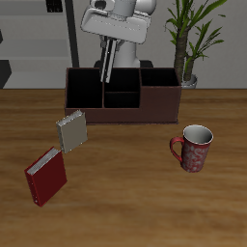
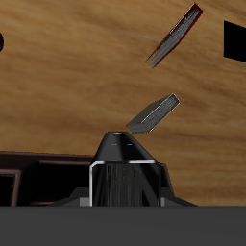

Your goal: Place the striped book into the back desk caddy's left compartment

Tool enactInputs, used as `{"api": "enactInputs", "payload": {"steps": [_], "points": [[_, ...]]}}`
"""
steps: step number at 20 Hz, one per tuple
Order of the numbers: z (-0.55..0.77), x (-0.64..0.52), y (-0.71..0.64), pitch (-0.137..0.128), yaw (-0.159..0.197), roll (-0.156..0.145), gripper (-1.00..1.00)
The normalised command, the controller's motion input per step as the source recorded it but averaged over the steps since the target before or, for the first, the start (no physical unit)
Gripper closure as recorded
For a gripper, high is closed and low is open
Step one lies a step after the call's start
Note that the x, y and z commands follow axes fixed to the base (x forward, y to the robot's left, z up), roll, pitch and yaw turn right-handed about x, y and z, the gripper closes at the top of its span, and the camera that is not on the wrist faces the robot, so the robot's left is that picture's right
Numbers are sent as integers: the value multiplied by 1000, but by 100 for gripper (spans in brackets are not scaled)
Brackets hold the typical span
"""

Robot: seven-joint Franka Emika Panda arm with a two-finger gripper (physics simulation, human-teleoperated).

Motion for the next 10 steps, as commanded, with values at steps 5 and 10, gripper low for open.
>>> {"api": "enactInputs", "payload": {"steps": [5,10], "points": [[-41,-200,42,-13,21,5,100],[16,-194,-65,-14,6,-18,100]]}}
